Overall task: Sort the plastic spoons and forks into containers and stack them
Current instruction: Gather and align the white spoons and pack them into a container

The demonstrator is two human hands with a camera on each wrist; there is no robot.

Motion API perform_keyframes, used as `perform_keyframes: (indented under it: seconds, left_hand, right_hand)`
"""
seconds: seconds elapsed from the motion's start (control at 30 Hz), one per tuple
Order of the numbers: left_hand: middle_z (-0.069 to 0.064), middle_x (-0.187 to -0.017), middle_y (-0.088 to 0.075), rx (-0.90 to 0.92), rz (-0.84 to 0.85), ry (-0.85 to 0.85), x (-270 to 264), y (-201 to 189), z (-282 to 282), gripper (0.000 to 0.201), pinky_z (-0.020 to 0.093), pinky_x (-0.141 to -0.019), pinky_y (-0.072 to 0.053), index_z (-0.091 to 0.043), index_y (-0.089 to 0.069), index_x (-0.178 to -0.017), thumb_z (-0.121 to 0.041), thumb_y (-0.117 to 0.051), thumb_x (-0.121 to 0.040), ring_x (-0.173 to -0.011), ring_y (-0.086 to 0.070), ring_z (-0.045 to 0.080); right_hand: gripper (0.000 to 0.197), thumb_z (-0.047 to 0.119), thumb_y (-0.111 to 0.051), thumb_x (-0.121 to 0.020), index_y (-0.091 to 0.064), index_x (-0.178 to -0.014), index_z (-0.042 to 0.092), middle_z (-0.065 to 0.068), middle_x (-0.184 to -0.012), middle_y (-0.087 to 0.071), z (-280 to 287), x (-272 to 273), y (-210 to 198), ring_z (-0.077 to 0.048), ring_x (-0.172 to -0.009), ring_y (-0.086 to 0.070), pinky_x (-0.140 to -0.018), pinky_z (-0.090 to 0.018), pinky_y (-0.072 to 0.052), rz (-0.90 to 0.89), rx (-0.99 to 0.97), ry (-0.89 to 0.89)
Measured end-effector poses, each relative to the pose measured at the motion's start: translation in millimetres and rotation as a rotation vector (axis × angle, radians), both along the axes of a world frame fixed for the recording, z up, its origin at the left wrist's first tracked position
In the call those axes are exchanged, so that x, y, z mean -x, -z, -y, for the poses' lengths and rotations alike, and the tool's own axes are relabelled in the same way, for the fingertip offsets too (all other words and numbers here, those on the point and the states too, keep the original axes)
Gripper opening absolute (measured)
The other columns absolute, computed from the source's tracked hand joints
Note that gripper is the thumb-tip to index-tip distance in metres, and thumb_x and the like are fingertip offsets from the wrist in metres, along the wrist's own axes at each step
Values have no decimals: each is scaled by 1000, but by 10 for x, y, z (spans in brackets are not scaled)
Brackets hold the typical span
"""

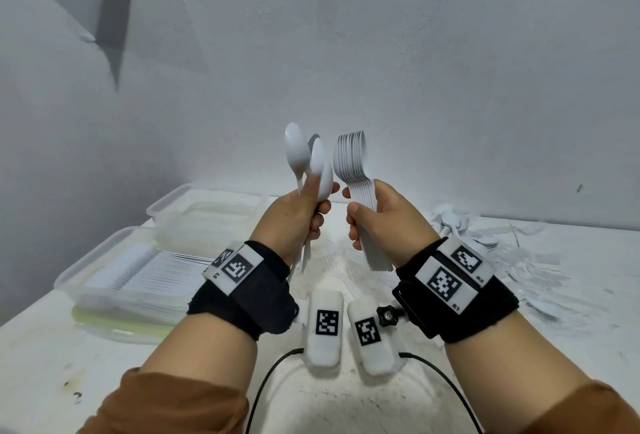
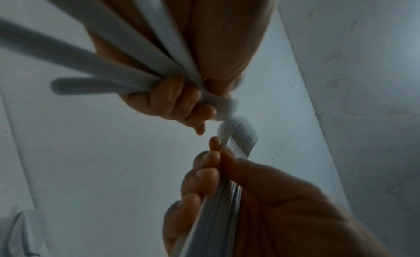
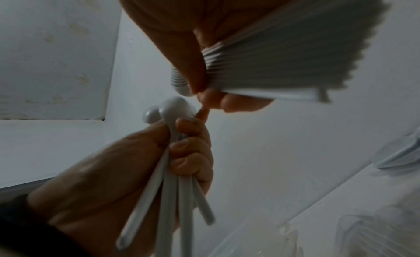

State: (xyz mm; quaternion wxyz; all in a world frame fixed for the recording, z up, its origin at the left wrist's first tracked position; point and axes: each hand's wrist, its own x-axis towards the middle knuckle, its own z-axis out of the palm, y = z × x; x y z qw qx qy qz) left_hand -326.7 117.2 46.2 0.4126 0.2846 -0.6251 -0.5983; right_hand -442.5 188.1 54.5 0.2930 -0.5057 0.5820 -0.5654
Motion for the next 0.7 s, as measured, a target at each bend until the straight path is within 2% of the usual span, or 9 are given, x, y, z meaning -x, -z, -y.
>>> perform_keyframes:
  seconds: [0.07, 0.13, 0.23, 0.3, 0.4, 0.5, 0.6, 0.7]
  left_hand:
    - [-6, -65, -45, 21, 30, -26, 7, 16, 14, 43, 19, -54, -33, -5, -61, -105, -41, -39, -97, -54, -37, 7]
    - [-3, -68, -45, 34, 55, -61, 18, 33, 17, 38, 22, -60, -36, -2, -59, -108, -34, -41, -98, -58, -39, 9]
    - [-2, -70, -48, 70, 126, -157, 35, 56, 61, 26, 30, -69, -40, -12, -57, -88, -29, -41, -98, -62, -43, 14]
    - [0, -69, -50, 102, 158, -219, 43, 74, 105, 26, 36, -73, -40, -17, -53, -78, -29, -40, -98, -63, -44, 17]
    - [6, -76, -57, 151, 205, -262, 59, 74, 135, 29, 35, -72, -41, -18, -54, -79, -30, -36, -99, -63, -47, 18]
    - [1, -81, -63, 168, 191, -259, 71, 40, 111, 28, 31, -67, -43, -14, -57, -92, -31, -37, -99, -67, -52, 15]
    - [-5, -78, -60, 198, 164, -237, 65, 13, 61, 26, 28, -65, -43, -19, -56, -91, -33, -36, -100, -70, -55, 12]
    - [-3, -75, -55, 135, 70, -192, 61, -14, -7, 23, 24, -65, -42, -19, -55, -86, -27, -39, -100, -67, -51, 11]
  right_hand:
    - [18, 6, -46, -94, -53, -92, 23, -2, -69, -52, -25, -13, -4, -17, -57, -50, -59, -33, -46, 11, 15, -9]
    - [18, 4, -46, -94, -53, -92, 21, -3, -68, -51, -47, -25, -5, -17, -56, -50, -58, -33, -45, 27, 28, -24]
    - [20, 3, -45, -95, -53, -91, 21, -3, -67, -51, -64, -38, -1, -16, -54, -49, -56, -31, -44, 51, 20, -68]
    - [21, 3, -46, -95, -53, -90, 22, -2, -67, -51, -70, -39, 5, -15, -54, -49, -55, -29, -44, 35, 4, -93]
    - [20, 4, -47, -94, -53, -90, 23, 0, -67, -52, -79, -41, 16, -14, -54, -50, -56, -27, -45, -17, -29, -128]
    - [18, 5, -46, -94, -52, -91, 22, 1, -69, -52, -56, -42, 41, -15, -56, -50, -57, -30, -44, -74, -51, -118]
    - [16, 7, -46, -94, -51, -94, 22, 1, -70, -52, -13, -25, 65, -15, -56, -50, -58, -32, -43, -105, -62, -64]
    - [20, 8, -46, -94, -49, -87, 27, 0, -71, -52, 2, -5, 68, -15, -56, -50, -57, -31, -43, -98, -64, -38]
